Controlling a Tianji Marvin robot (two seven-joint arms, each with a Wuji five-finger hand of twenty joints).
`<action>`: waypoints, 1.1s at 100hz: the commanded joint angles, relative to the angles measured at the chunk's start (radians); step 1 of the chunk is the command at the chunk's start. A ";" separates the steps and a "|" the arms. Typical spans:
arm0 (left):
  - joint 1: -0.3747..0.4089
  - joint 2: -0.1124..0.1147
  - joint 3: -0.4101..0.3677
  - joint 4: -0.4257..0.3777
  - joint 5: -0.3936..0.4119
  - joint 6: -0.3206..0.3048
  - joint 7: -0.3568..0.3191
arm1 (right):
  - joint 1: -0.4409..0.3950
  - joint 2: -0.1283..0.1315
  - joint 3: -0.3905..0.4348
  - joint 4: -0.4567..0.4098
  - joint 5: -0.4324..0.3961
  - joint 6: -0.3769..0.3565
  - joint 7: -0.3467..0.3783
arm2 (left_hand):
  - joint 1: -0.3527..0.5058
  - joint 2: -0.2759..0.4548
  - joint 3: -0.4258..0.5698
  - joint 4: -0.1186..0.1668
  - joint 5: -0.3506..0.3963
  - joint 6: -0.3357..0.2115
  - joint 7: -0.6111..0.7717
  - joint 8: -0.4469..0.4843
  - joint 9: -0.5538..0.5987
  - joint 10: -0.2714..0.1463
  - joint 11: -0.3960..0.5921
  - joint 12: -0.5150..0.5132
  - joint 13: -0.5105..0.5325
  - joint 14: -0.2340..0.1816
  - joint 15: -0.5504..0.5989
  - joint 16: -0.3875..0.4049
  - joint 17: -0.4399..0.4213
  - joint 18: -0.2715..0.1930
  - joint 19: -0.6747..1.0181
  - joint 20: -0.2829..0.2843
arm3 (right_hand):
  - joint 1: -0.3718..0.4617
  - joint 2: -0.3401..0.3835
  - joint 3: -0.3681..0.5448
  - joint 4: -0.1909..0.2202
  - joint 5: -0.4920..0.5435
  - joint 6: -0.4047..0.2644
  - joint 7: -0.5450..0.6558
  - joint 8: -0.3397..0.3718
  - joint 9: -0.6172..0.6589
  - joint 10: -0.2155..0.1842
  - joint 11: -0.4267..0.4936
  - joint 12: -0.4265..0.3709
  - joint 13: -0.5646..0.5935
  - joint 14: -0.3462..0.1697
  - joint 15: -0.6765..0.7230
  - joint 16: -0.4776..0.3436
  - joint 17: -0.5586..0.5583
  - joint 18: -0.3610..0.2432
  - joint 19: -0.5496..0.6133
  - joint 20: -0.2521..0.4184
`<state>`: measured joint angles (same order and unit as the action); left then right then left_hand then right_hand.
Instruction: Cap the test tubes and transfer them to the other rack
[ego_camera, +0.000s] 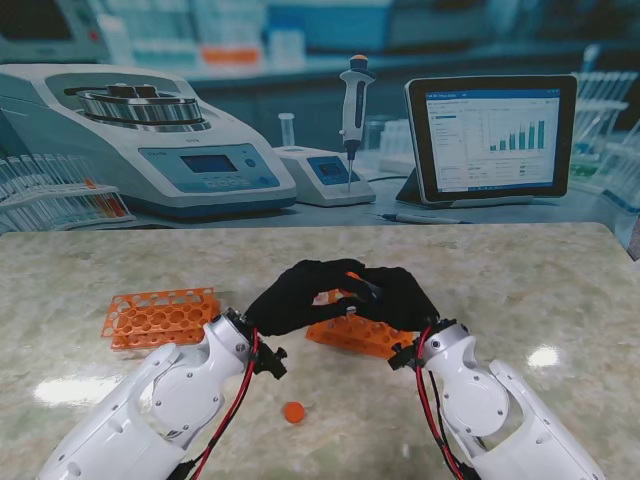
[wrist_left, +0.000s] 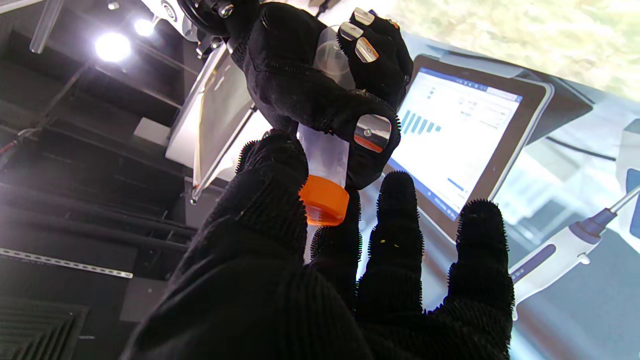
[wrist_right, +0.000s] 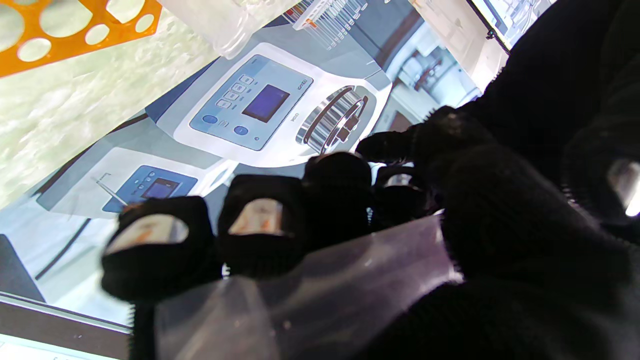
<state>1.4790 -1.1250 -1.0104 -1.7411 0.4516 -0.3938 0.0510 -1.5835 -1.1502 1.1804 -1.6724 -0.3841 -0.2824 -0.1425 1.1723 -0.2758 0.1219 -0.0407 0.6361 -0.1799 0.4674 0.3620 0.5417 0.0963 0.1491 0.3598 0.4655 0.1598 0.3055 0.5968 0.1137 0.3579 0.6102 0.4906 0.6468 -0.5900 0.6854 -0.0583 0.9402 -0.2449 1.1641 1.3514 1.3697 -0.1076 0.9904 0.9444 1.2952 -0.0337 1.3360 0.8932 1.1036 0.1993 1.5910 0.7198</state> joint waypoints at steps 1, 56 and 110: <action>-0.006 -0.003 0.003 0.000 -0.002 0.010 -0.005 | -0.006 -0.003 -0.005 -0.009 0.004 -0.001 0.003 | 0.067 0.043 -0.001 0.028 0.013 -0.015 0.019 0.009 0.018 -0.027 0.026 0.028 0.032 -0.042 0.050 0.053 0.010 -0.035 0.078 0.067 | 0.004 0.004 0.007 -0.023 -0.006 -0.040 0.031 0.017 -0.008 -0.010 0.012 -0.002 0.022 -0.031 0.027 0.009 0.017 0.008 0.031 0.000; -0.043 0.002 0.028 0.009 -0.003 0.049 -0.044 | -0.019 -0.001 -0.011 -0.023 0.001 -0.025 0.003 | 0.118 0.008 0.176 0.005 -0.055 0.156 0.140 0.166 0.192 -0.052 0.110 0.497 0.214 -0.081 0.333 0.516 0.208 -0.108 0.535 0.262 | 0.001 0.000 0.005 -0.025 -0.007 -0.043 0.028 0.016 -0.008 -0.013 0.007 -0.005 0.022 -0.030 0.025 0.008 0.017 0.006 0.030 0.000; -0.057 0.012 0.034 -0.005 -0.017 0.073 -0.098 | -0.031 -0.002 -0.017 -0.039 -0.005 -0.061 -0.008 | 0.119 0.145 0.404 -0.032 -0.085 0.132 0.486 0.434 0.279 -0.050 0.414 0.797 0.264 -0.182 0.797 0.552 0.349 -0.127 0.770 0.447 | -0.030 0.001 -0.038 -0.049 -0.056 -0.033 -0.024 -0.035 -0.045 -0.002 -0.022 -0.014 0.022 -0.023 -0.020 -0.009 0.014 -0.012 0.016 -0.007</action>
<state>1.4178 -1.1164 -0.9814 -1.7533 0.4349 -0.3331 -0.0245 -1.6130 -1.1424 1.1763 -1.6782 -0.3882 -0.3251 -0.1513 1.1870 -0.3195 0.2650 -0.1076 0.5620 -0.0755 0.8629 0.7569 0.6464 0.0873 0.1309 1.0668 0.7151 0.0567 1.0548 1.1241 0.4536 0.2566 1.3297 0.8825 0.6353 -0.5896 0.6715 -0.0805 0.9142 -0.1430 1.1504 1.3375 1.3413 -0.0962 0.9746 0.9344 1.2952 -0.0340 1.3094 0.8709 1.1036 0.1990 1.5855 0.7076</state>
